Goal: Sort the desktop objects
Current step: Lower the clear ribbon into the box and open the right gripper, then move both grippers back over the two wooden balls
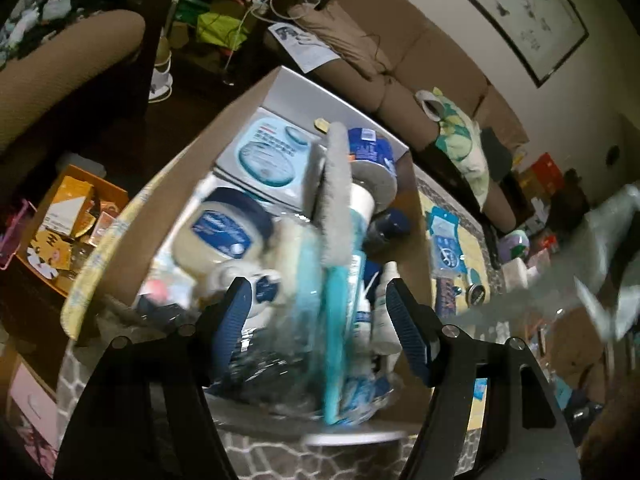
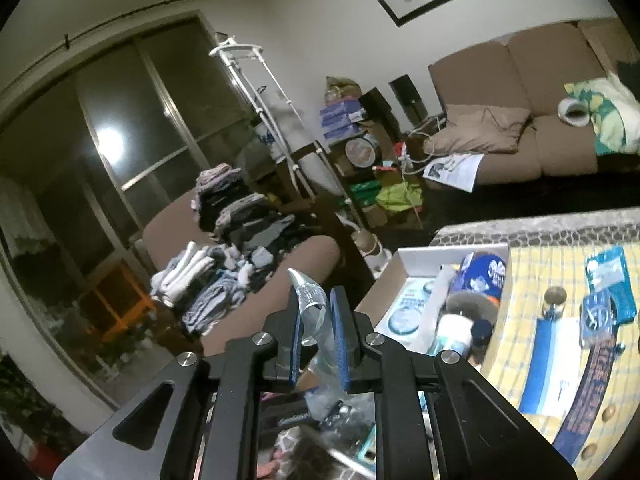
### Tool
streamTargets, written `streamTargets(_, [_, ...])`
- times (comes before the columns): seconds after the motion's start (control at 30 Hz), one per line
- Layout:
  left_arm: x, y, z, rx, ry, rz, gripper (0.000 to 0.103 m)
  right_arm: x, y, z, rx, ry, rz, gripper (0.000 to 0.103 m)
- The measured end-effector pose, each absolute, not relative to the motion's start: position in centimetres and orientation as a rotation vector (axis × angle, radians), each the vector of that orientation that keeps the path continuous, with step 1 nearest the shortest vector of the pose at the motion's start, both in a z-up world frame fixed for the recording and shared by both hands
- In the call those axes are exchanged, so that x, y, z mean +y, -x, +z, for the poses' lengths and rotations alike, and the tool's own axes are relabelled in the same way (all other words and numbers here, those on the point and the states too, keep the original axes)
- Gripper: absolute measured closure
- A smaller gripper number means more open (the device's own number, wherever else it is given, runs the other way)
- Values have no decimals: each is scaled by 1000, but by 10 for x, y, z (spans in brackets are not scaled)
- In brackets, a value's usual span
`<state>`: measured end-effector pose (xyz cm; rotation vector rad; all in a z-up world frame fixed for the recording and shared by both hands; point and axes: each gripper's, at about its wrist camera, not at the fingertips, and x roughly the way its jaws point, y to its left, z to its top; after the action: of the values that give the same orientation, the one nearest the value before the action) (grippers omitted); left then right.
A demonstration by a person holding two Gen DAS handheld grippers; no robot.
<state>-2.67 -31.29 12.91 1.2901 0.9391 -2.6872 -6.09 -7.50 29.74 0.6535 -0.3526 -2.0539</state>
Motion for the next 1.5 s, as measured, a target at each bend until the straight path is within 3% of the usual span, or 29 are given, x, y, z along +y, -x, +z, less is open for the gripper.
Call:
streamTargets(0.37, [-306,15,130,808,-1341,-2757,34,-110,103,227,-127,-789,-2273,88])
streamTargets(0.6, [-299,18,132,850,-1345,-2782,31,-145,128,147,221,-1074,-2265,88])
streamTargets(0.77, [-295,15,137,851,-1345,-2803,31,-149,135,125,384,-1120,-2290,88])
streamTargets(0.8, [-294,15,137,848,-1344,-2805,30,-149,135,126,393,-1105,-2290,85])
streamTargets(0.83, [-292,15,138,839,-1344,-2809,29,-149,135,129,404,-1089,-2293,64])
streamTargets(0.87, [-290,15,140,817,-1343,-2812,26,-149,136,131,411,-1082,-2300,29])
streamTargets(0.93, [-284,15,143,757,-1335,-2816,25,-148,134,138,415,-1063,-2315,9])
streamTargets(1.13, [-269,10,154,600,-1305,-2820,12,-124,130,155,261,-1070,-2316,8])
streamTargets(1.27, [-266,6,159,578,-1296,-2819,4,-111,125,160,164,-1086,-2313,0])
streamTargets(1.5, [-261,-3,168,563,-1279,-2825,0,-73,111,173,-43,-1084,-2278,0])
